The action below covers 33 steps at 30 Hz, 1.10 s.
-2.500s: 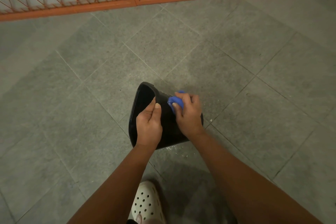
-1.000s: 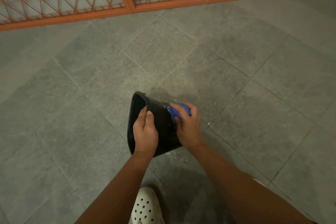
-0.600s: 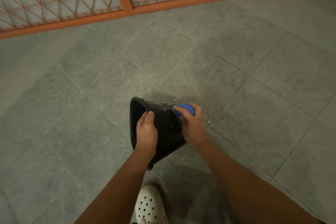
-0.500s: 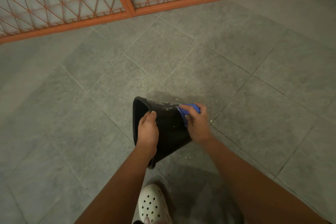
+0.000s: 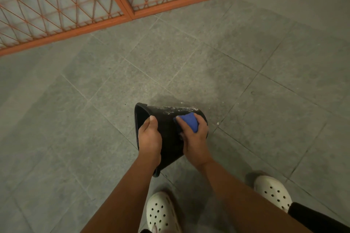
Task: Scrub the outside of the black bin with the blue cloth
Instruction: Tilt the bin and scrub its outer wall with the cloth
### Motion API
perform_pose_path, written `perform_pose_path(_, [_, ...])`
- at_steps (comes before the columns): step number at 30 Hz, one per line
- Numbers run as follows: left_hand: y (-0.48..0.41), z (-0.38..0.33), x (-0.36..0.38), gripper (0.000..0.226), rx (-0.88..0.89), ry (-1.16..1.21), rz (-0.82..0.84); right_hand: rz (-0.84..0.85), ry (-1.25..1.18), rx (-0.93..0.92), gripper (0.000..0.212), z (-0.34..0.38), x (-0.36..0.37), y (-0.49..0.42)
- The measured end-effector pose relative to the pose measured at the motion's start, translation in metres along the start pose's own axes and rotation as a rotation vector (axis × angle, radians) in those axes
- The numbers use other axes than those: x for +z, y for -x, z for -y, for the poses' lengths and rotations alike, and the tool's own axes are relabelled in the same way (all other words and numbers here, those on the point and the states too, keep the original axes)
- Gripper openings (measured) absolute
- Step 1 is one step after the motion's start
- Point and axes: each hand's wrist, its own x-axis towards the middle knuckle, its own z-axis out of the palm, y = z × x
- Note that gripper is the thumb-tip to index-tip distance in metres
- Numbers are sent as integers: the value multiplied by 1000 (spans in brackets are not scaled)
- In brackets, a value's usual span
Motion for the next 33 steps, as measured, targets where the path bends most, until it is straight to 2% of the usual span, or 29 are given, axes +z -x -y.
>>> perform_pose_path(1, [3,0,0,30,-9,0,-10,-3,-10,77,30,-6,1,-6])
perform_pose_path(3, [7,2,1,30,-22,2,-15,-14,-110,246,43,-7,0,-13])
perform_pose_path(5, [12,5,3,28,-7,5,-4,-106,-143,315,34,-6,5,-13])
perform_pose_path(7, [16,7,5,26,24,-10,21,-155,-184,249,22,10,2,-4])
perform_pose_path(11, [20,8,3,28,32,-38,37,-64,-154,62,31,21,3,12])
perform_pose_path(14, [17,9,-1,27,4,-3,-11,-152,-99,181,19,7,1,-4])
perform_pose_path(19, [15,9,3,32,-25,13,-8,-93,-214,402,25,2,-10,-21])
perform_pose_path(20, [14,8,5,31,-16,13,-7,-74,-229,402,26,11,-12,-18])
perform_pose_path(24, [4,3,7,30,23,9,-17,-52,-343,168,23,35,-8,2])
perform_pose_path(26, [1,2,5,31,28,-5,-16,-60,-314,89,31,31,0,7])
perform_pose_path(29, [-2,4,1,29,32,-5,-21,-170,-247,176,15,6,4,-7])
perform_pose_path(31, [-1,6,-1,25,57,4,-13,-122,-270,276,20,-9,4,-19])
perform_pose_path(33, [2,9,1,23,101,11,1,-151,-402,471,24,-15,2,-27])
